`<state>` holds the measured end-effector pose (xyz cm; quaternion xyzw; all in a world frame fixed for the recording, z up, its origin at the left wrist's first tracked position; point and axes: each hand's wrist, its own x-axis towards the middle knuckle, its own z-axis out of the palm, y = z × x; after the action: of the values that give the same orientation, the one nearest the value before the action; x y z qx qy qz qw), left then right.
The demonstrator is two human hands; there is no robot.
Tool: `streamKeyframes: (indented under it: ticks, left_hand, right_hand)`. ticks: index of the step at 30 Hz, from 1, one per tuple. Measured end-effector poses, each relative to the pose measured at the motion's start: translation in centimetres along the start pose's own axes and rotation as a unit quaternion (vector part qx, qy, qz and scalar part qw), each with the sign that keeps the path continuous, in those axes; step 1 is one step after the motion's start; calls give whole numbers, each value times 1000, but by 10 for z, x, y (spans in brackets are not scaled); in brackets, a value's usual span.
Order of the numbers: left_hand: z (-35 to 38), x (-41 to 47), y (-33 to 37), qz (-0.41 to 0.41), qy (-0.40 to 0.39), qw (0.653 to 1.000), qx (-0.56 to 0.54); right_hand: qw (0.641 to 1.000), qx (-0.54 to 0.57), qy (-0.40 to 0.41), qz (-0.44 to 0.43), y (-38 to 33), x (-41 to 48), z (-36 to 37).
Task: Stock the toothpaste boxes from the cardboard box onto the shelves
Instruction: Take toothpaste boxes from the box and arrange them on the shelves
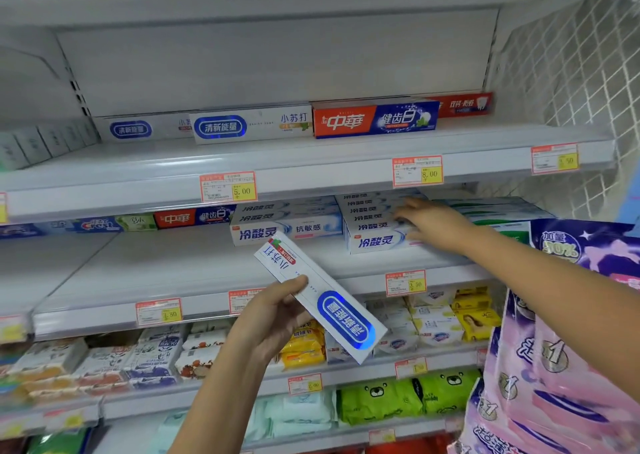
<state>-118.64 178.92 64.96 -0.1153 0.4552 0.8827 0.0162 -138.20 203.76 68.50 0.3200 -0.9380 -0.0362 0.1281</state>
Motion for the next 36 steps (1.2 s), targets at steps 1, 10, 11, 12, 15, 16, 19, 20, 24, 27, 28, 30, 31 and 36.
streamKeyframes:
  ticks: [1, 10, 11, 12, 15, 16, 19, 20, 24, 27, 28, 30, 31, 36]
  left_hand:
    - [-2, 0, 1, 5, -11, 1000, 26]
    - [-15, -29, 52, 75, -176, 856, 480]
    - [-12, -33, 61, 85, -180, 833, 515]
    - [-8, -37, 69, 101, -180, 805, 556]
    - [5, -52, 92, 150, -173, 717, 659]
    - [8, -57, 100, 163, -168, 701, 674]
    - [8, -74, 130, 212, -152, 681, 685]
    - [4, -78, 142, 222, -139, 677, 687]
    - [-20, -94, 200, 268, -56, 690, 670]
    - [-39, -92, 240, 340, 30, 703, 624]
    - [-44, -88, 251, 363, 47, 696, 618]
    - [-60, -77, 273, 391, 70, 694, 600]
    - [-70, -70, 282, 398, 83, 699, 588]
    - [-132, -32, 319, 357, 219, 639, 645]
  right_hand:
    - [1000, -6, 4, 5, -3, -1, 0]
    - [915, 381, -88, -97, -110, -46, -81]
    - [905, 399, -98, -108, -119, -48, -91]
    - [904, 399, -106, -114, -127, -49, -100]
    - [927, 335, -100, -135, -151, -45, -123]
    - [930, 328, -89, -141, -157, -44, -130]
    - [920, 363, -45, -137, -166, -40, -159]
    - [914, 383, -23, -133, -165, -38, -170]
    - [878, 462, 78, -94, -155, -24, -206]
    - [911, 402, 64, -63, -163, 3, -215]
    - [930, 360, 54, -56, -170, 14, -216]
    - [950, 302, 55, -53, -186, 36, -220]
    - [951, 297, 68, -53, -194, 48, -223]
    - [956, 255, 135, -47, -218, 122, -241]
